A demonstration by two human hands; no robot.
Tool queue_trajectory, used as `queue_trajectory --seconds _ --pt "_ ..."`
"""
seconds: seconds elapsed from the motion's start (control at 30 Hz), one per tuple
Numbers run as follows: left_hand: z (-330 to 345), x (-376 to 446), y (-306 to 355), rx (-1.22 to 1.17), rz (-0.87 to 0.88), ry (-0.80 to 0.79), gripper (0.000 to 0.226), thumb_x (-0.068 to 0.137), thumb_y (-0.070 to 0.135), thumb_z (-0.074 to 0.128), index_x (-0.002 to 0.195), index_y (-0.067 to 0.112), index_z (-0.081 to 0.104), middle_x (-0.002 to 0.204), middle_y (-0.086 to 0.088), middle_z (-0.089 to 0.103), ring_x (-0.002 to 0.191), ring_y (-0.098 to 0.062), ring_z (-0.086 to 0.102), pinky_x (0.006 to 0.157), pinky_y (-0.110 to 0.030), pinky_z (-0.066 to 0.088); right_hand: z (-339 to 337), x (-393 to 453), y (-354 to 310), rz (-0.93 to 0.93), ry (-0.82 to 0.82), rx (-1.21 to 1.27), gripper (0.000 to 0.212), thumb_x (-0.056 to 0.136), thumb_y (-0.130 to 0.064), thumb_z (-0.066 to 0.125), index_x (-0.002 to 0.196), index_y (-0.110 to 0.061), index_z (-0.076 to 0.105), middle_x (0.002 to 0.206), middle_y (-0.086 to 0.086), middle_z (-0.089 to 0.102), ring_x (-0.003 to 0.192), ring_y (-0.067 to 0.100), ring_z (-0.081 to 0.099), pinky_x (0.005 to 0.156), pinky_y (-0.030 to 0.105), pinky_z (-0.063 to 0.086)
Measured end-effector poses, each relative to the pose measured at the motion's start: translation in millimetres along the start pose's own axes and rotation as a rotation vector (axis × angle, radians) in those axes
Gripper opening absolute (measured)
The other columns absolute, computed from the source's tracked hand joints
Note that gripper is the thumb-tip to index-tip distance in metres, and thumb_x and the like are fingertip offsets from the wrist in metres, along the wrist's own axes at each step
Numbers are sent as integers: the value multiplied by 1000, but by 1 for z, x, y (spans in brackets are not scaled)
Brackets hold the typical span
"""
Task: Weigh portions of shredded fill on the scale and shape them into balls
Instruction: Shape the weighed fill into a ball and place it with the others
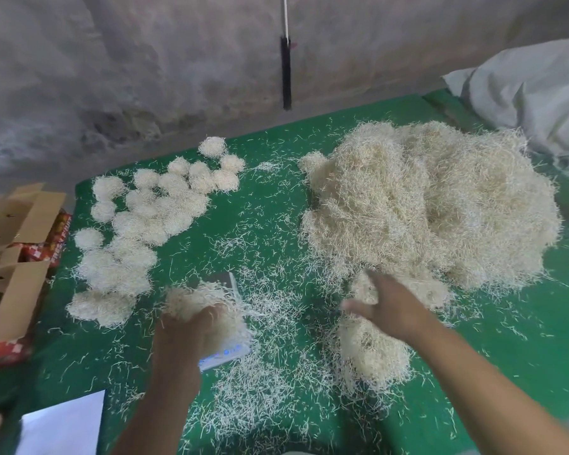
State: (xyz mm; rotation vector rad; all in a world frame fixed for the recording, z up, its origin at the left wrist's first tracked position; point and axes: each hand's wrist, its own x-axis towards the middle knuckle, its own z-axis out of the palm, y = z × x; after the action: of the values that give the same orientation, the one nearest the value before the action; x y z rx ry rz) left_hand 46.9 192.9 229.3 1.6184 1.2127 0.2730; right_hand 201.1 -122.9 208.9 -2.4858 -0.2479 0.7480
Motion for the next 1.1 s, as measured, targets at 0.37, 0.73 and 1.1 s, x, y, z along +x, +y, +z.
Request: queue_trajectory --seconds 0.37,0.73,1.1 --pt "17 -22 6 24 -53 4 80 80 48 83 139 12 45 106 0 54 88 -21 57 68 -37 44 57 -56 -102 -574 -236 -348 56 108 -61 32 73 -21 48 68 -2 50 56 13 48 72 40 63" --pt "-45 9 5 -329 -70 345 58 77 39 81 122 18 52 118 -4 59 97 -23 62 70 -32 49 52 -19 -16 -423 -158 -331 53 111 -56 34 73 -24 50 65 -5 48 53 4 44 62 19 48" --pt "-45 2 4 -314 29 188 58 83 35 77 129 8 55 110 -3 61 109 -36 67 85 -39 55 8 43 47 75 186 -113 45 113 -32 45 79 -8 63 77 9 68 68 24 64 64 31 47"
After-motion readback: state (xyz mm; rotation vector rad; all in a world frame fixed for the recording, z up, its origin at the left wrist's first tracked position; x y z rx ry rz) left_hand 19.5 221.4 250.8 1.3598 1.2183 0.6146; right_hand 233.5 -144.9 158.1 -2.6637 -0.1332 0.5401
